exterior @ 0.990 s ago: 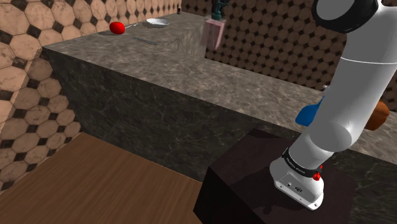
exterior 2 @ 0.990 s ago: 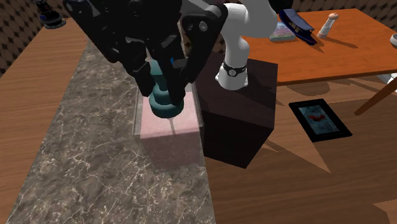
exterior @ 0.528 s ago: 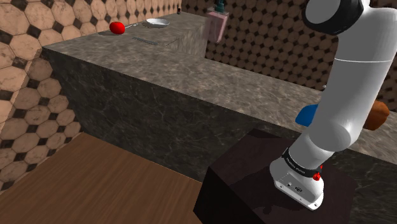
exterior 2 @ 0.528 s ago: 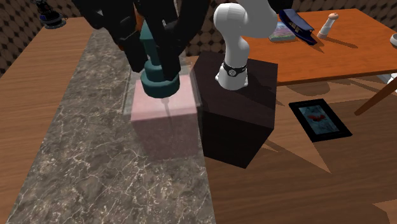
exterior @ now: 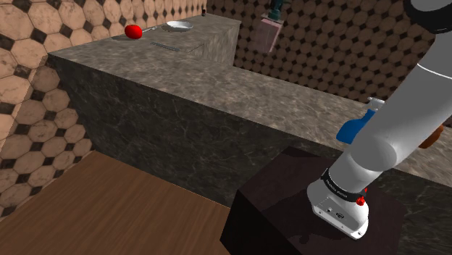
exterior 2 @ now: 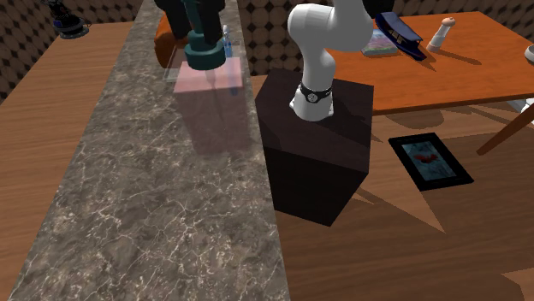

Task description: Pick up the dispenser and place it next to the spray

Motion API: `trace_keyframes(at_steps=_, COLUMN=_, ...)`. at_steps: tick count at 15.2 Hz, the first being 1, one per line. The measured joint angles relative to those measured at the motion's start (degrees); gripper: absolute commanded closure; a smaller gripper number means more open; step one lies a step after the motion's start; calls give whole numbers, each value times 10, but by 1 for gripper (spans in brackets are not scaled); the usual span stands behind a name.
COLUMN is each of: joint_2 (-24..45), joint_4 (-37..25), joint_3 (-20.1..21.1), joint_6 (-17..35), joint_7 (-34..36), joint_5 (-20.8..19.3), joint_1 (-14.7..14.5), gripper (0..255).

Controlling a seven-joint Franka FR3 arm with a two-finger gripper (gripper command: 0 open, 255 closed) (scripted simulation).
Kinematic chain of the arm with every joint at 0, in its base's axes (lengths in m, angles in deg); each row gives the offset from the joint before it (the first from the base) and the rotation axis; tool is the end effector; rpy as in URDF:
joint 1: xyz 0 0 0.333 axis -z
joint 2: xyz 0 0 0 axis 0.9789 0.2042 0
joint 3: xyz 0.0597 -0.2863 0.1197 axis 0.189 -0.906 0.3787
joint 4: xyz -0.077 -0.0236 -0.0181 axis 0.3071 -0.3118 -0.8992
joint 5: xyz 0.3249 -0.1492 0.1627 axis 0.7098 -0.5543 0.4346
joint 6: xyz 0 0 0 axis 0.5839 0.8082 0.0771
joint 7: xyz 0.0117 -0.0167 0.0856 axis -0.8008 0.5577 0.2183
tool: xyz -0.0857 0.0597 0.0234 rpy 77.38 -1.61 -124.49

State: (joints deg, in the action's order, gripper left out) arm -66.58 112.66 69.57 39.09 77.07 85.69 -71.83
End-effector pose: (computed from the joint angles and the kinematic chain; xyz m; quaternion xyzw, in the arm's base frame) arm 0.5217 -0.1121 0.7078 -0.9983 0.0481 -0.0101 0.0303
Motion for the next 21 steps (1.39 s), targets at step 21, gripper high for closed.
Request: trace_keyframes(at_steps=21, joint_2=-253, joint_4=237, joint_3=-131, joint_6=-16, joint_7=-226, joint_5=-84, joint_1=92, gripper=255)
